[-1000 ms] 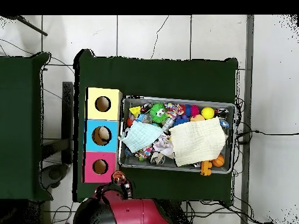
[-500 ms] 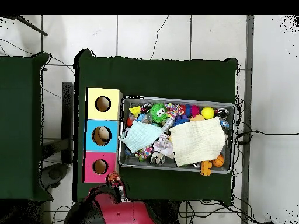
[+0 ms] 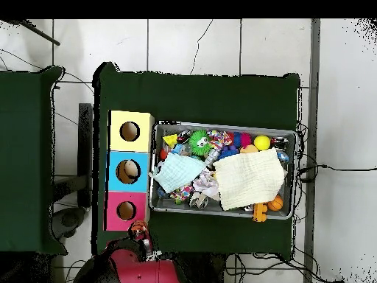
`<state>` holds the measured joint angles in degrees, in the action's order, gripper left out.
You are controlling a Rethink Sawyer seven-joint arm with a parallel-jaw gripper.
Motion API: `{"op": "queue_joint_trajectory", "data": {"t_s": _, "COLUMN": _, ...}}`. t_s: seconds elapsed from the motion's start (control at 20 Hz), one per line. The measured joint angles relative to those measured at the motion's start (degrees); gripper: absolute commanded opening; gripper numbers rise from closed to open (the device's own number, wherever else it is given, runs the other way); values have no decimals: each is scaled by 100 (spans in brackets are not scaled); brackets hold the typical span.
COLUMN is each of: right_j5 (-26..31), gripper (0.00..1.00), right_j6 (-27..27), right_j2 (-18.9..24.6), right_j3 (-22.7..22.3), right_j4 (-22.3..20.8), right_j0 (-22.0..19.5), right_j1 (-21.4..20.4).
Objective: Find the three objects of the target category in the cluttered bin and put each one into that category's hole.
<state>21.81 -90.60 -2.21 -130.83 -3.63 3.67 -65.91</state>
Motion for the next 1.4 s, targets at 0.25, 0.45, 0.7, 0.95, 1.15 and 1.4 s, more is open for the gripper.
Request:
{"op": "queue_joint_trajectory", "data": {"t_s": 0.25, "right_j5": 0, "gripper": 0, "right_j6": -1, "right_j2": -150, "right_j3": 5, "right_j4": 101, "right_j0": 146, "right_j1": -1}}
{"op": "queue_joint_trajectory", "data": {"t_s": 0.45, "right_j5": -1, "gripper": 0, "right_j6": -15, "right_j2": -234, "right_j3": 6, "right_j4": 154, "right_j0": 246, "right_j1": -1}}
{"op": "queue_joint_trajectory", "data": {"t_s": 0.7, "right_j5": -15, "gripper": 0, "right_j6": -35, "right_j2": -350, "right_j3": 7, "right_j4": 269, "right_j0": 412, "right_j1": 38}}
{"op": "queue_joint_trajectory", "data": {"t_s": 0.95, "right_j5": -20, "gripper": 0, "right_j6": -92, "right_j2": -492, "right_j3": 18, "right_j4": 348, "right_j0": 605, "right_j1": 131}}
{"op": "queue_joint_trajectory", "data": {"t_s": 1.15, "right_j5": -20, "gripper": 0, "right_j6": -187, "right_j2": -624, "right_j3": 59, "right_j4": 349, "right_j0": 779, "right_j1": 162}}
{"op": "queue_joint_trajectory", "data": {"t_s": 1.4, "right_j5": -20, "gripper": 0, "right_j6": -344, "right_j2": -772, "right_j3": 163, "right_j4": 371, "right_j0": 1014, "right_j1": 169}}
